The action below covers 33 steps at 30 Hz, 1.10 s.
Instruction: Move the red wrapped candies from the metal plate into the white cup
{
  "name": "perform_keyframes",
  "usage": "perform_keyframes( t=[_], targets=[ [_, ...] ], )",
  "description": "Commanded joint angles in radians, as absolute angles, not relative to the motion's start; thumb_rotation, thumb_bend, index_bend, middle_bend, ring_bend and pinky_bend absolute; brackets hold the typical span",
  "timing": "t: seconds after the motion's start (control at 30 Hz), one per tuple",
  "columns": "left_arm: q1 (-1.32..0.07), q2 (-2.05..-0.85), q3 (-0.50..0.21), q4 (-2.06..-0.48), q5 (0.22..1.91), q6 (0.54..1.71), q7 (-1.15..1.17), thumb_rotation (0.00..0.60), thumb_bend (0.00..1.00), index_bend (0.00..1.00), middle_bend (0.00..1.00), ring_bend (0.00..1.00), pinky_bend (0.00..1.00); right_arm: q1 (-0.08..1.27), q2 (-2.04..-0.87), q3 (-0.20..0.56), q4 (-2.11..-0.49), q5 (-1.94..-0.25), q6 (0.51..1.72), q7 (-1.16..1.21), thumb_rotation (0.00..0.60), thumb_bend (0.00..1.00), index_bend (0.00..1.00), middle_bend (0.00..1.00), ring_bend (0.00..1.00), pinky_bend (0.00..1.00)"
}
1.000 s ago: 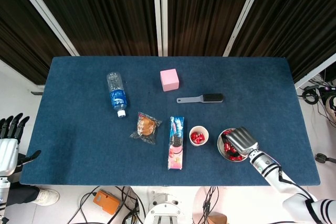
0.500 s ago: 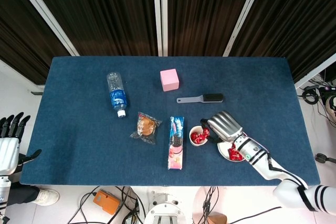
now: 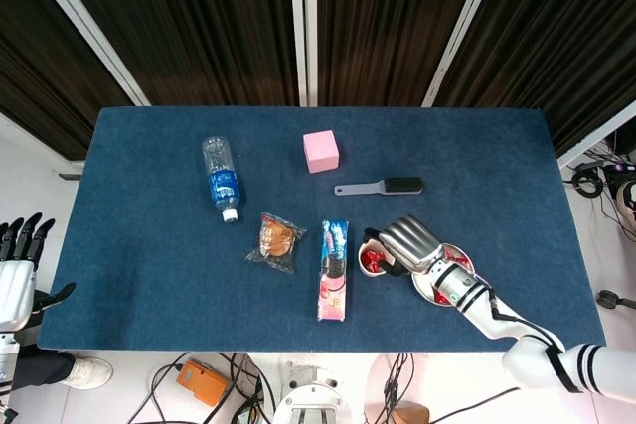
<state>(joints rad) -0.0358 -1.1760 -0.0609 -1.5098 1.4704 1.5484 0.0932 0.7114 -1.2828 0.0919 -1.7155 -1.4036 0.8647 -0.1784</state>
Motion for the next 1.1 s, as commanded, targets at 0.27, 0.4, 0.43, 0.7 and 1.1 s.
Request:
perform_keyframes(
  t=[0.27,0.4,0.43,0.7,1.1],
  targets=[
    [-0.042,-1.180,-0.064,-1.506,1.471,1.542,0.083,0.600,0.02,0.09,0.02,0.00,0.00,0.572,-1.154,-0.006,-1.719,-1.494,1.029,-0.148,0.600,0.48,0.45,0.86,1.00,1.00],
    [-0.047,-1.183,-0.066,-1.509,1.473,1.539,0.083,0.600,0.02,0.09,0.02,0.00,0.00,0.528,-1.123,-0.066,-1.686,-1.507,1.027,-0.162,0.600,0.39,0.47,0.86,1.00,1.00],
    [-0.049,-1.184,-0.066,-1.510,1.475,1.538,0.084,0.600,0.02,0.09,0.02,0.00,0.00,0.523,-1.122,-0.074,-1.679,-1.506,1.022,-0.163,0.600,0.39,0.48,0.86,1.00,1.00],
    [-0.046,-1.186,-0.062,-1.520,1.479,1.545,0.090,0.600,0.02,0.09,0.02,0.00,0.00,0.521,-1.167,-0.098,-1.615,-1.489,0.947,-0.175,0.600,0.39,0.48,0.86,1.00,1.00],
    [-0.038,-1.185,-0.057,-1.522,1.478,1.552,0.093,0.600,0.02,0.09,0.02,0.00,0.00,0.545,-1.211,-0.086,-1.574,-1.467,0.875,-0.177,0.600,0.40,0.48,0.86,1.00,1.00]
  ],
)
